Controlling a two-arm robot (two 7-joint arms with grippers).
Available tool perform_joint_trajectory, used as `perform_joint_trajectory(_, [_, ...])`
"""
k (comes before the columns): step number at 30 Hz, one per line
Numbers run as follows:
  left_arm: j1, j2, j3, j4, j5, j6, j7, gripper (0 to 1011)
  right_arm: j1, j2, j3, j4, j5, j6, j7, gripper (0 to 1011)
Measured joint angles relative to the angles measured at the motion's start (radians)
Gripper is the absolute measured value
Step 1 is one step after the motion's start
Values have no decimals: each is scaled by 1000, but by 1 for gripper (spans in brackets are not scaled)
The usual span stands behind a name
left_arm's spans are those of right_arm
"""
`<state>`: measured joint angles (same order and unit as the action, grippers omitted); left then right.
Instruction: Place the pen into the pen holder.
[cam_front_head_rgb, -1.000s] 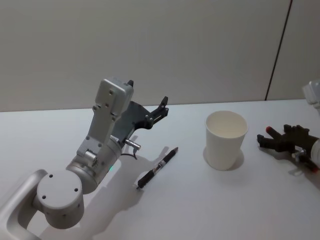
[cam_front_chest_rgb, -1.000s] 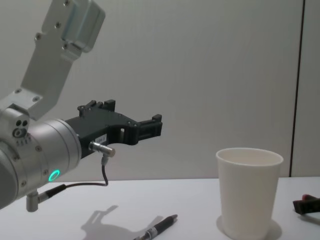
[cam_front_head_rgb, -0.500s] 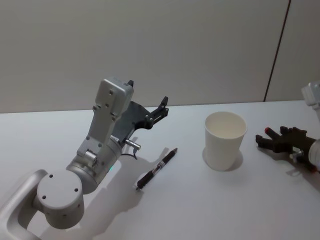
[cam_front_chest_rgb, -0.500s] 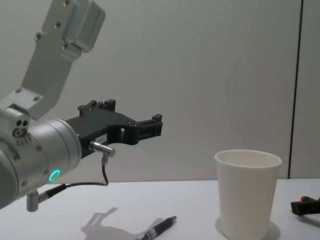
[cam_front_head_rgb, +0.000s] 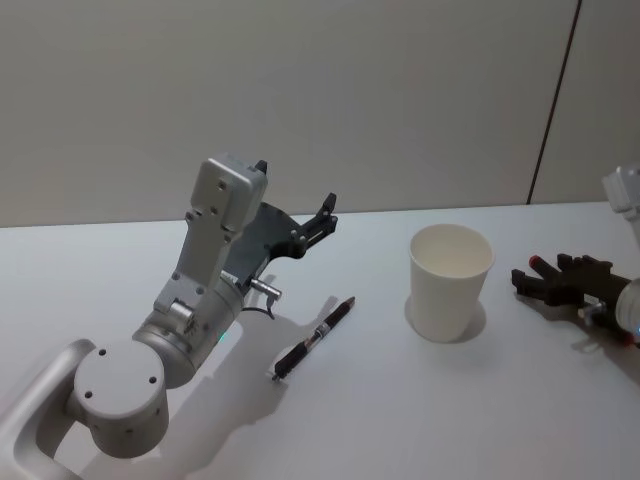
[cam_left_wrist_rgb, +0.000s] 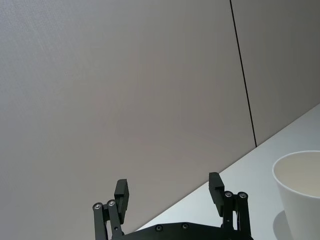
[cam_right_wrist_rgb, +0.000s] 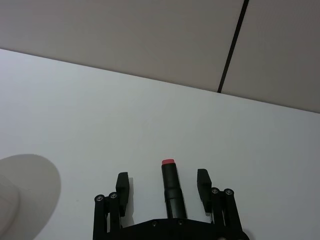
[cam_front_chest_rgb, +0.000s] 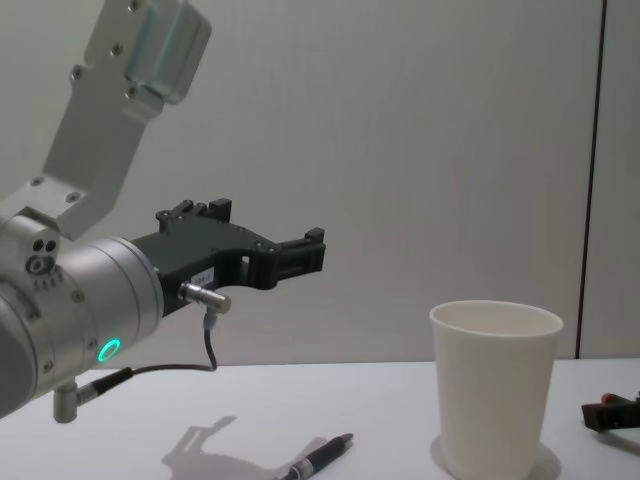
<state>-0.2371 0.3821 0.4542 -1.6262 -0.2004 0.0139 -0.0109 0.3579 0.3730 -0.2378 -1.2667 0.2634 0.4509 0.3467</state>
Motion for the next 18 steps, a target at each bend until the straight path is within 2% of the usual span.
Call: perform_joint_trajectory(18, [0,0,0,0,0,0,0,1004,0,-1,-1,4,1,-1,0,750])
